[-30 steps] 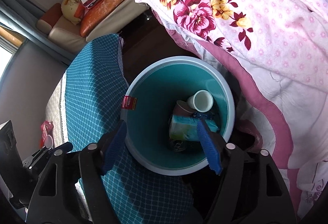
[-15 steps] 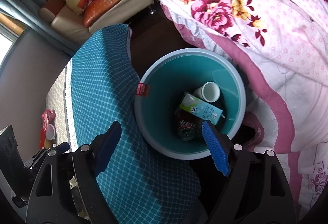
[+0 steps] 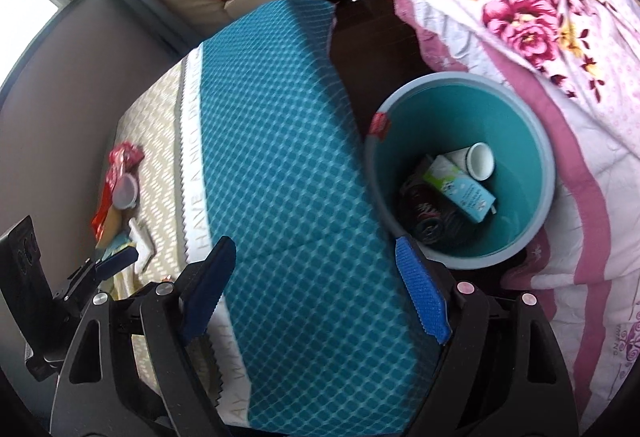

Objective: Collect trash
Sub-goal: 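Move both tools back over the trash on the bed, then grasp the yellow tissue pack with the left tool while the right tool grasps the orange snack wrapper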

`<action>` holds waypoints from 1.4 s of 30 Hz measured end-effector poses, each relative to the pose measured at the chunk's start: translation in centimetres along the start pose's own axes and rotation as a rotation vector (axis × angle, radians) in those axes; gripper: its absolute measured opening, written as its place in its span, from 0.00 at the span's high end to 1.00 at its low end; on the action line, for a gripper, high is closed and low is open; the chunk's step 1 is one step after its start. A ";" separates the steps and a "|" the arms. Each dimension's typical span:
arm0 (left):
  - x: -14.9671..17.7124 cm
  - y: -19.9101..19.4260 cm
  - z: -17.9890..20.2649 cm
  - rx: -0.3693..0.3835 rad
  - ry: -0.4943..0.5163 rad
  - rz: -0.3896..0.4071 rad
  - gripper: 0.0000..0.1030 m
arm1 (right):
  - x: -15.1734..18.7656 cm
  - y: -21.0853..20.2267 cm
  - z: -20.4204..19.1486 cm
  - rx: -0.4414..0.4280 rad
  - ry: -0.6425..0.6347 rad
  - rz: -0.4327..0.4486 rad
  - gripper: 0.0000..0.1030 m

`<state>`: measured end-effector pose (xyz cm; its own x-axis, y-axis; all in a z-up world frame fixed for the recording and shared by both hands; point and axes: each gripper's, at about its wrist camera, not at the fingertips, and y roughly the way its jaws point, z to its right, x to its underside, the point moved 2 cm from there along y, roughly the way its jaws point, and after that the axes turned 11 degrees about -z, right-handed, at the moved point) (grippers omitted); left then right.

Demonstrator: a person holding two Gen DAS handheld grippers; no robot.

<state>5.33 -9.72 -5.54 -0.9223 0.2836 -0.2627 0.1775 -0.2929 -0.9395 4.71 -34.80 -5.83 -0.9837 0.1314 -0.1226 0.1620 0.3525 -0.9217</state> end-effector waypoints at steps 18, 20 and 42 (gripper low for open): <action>9.2 -2.6 -12.0 -0.006 -0.231 0.031 0.11 | 4.3 8.3 -12.9 0.007 -0.257 -0.238 0.24; 9.7 -2.6 -12.7 -0.004 -0.249 0.033 0.11 | 4.5 9.2 -14.3 0.017 -0.290 -0.248 0.24; 10.1 -0.9 -16.0 -0.026 -0.344 -0.001 0.11 | 8.0 12.4 -18.9 0.009 -0.472 -0.254 0.85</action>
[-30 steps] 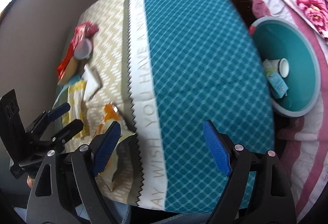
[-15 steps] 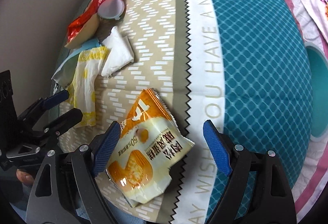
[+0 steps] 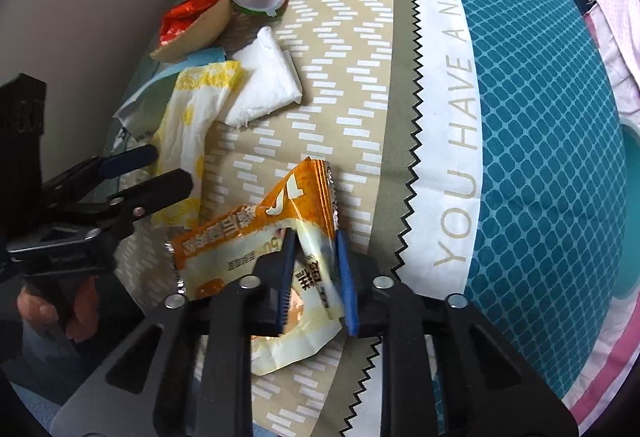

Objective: Collect trash
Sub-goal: 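Grasp the yellow tissue pack with the left tool while the right tool grasps the orange snack wrapper, then carry tissue pack and snack wrapper over the bin and open both tools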

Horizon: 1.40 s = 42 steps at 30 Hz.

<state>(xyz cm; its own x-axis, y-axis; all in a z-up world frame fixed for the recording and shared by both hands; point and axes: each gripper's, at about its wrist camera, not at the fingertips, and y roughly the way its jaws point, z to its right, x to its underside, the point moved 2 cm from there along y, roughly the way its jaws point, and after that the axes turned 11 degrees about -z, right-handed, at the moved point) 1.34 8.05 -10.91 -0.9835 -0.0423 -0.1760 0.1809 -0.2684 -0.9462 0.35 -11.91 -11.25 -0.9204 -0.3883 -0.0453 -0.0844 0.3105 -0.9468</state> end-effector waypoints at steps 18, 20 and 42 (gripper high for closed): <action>0.0 -0.1 0.3 -0.108 -0.021 0.010 0.92 | 2.3 -7.7 8.2 -0.059 0.165 0.182 0.87; 0.4 -0.8 1.1 -0.073 0.015 0.015 0.92 | 2.0 -7.6 8.8 -0.067 0.179 0.194 0.87; -2.7 -2.7 13.4 0.105 0.251 0.039 0.92 | 3.8 -12.6 18.4 -0.072 0.373 0.378 0.87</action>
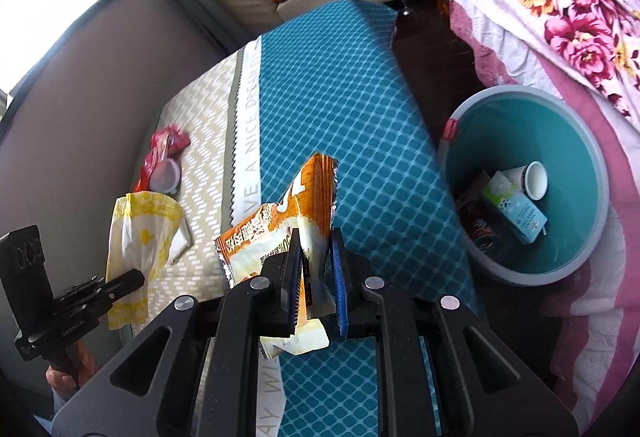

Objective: Collect trash
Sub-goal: 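Carry tissue pack and snack wrapper over the bin and open both tools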

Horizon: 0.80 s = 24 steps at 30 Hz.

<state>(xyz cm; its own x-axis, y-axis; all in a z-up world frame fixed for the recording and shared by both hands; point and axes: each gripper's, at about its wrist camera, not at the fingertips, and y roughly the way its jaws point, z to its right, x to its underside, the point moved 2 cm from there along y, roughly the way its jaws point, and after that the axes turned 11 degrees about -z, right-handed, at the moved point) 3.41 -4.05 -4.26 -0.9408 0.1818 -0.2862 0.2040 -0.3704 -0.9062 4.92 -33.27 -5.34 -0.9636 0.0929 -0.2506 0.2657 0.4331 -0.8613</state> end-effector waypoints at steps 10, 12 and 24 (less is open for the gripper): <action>-4.8 3.5 8.5 0.003 0.201 -0.021 0.92 | -1.8 -4.7 5.8 0.054 0.107 0.134 0.87; -5.6 4.2 10.2 0.006 0.233 -0.024 0.92 | -2.0 -5.4 6.9 0.066 0.127 0.151 0.87; -9.5 9.0 18.5 0.037 0.347 -0.073 0.92 | -2.4 -7.8 13.6 0.151 0.225 0.212 0.87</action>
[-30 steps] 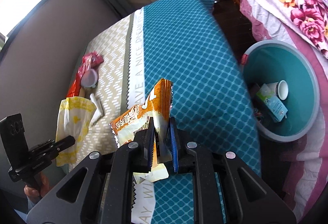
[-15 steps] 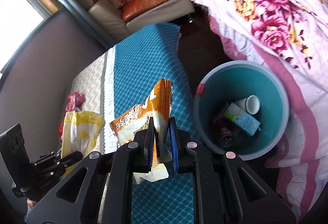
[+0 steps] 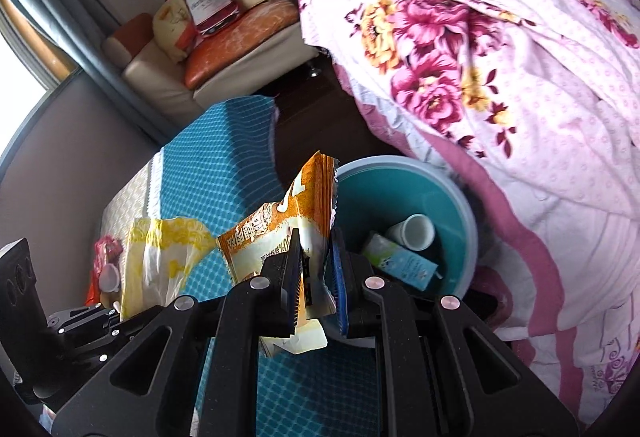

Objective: Collect trash
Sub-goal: 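Carry tissue pack and snack wrapper over the bin and open both tools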

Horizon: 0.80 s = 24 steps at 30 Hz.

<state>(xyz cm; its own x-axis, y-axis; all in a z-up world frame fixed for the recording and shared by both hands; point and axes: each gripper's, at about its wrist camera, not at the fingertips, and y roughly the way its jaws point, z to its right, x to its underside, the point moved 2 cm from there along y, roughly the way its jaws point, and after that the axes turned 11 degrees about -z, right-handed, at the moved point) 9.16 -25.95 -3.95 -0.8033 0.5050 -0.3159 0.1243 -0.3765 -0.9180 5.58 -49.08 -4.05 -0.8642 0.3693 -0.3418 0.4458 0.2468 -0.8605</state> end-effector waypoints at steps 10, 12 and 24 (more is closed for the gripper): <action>-2.2 4.1 1.1 0.002 0.009 -0.079 0.92 | -0.6 2.1 4.5 0.068 0.070 -0.030 0.81; -2.6 4.7 1.1 0.004 0.001 -0.090 0.92 | -0.6 3.0 4.8 0.065 0.066 -0.051 0.80; -4.1 7.0 1.4 0.016 -0.004 -0.124 0.92 | -0.8 4.3 6.2 0.081 0.096 -0.074 0.40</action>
<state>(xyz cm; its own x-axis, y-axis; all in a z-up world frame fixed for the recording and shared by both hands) 12.55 -31.72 -8.78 -0.8144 0.5449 -0.1993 0.0149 -0.3239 -0.9460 6.70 -53.85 -9.80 -0.8659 0.4377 -0.2423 0.3583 0.2044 -0.9110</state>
